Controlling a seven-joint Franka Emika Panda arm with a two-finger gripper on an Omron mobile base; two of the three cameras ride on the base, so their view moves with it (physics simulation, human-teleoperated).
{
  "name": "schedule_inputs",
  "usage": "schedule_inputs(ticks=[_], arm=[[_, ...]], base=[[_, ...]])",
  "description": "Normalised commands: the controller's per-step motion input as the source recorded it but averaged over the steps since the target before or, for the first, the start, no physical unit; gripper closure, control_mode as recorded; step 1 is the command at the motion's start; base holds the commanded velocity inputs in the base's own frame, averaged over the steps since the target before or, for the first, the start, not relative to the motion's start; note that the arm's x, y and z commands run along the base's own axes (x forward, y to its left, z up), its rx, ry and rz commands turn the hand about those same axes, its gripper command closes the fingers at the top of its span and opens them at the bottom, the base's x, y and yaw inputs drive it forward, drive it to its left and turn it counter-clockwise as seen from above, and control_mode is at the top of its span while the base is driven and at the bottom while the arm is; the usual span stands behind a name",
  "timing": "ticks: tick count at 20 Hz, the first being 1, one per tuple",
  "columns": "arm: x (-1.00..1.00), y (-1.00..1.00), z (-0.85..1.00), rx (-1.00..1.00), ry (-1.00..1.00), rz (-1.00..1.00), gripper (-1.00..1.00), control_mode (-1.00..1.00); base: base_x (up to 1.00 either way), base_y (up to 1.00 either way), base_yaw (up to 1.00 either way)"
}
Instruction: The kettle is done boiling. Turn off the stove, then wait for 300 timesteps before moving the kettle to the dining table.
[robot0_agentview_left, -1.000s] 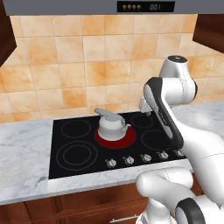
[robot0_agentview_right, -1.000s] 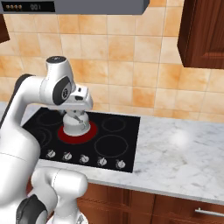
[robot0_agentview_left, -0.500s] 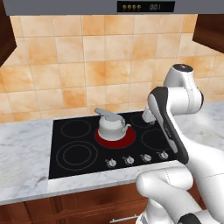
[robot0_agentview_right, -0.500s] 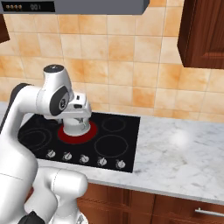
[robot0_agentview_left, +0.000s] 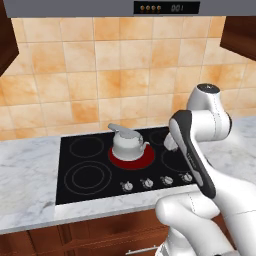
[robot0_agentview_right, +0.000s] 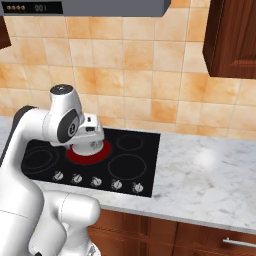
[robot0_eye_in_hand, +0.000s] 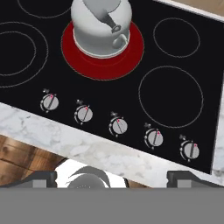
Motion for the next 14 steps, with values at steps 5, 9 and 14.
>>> schedule_inputs(ticks=[5,9,14], arm=[[0.0,0.01,-0.23,-0.01,0.0,0.06,-1.0,-1.0],[0.0,0.0,-0.24,-0.04,0.0,0.04,-1.0,-1.0],[0.05,-0.01,-0.34,0.0,0.0,0.05,-1.0,-1.0]], base=[[0.0,0.0,0.0],[0.0,0.0,0.0],[0.0,0.0,0.0]])
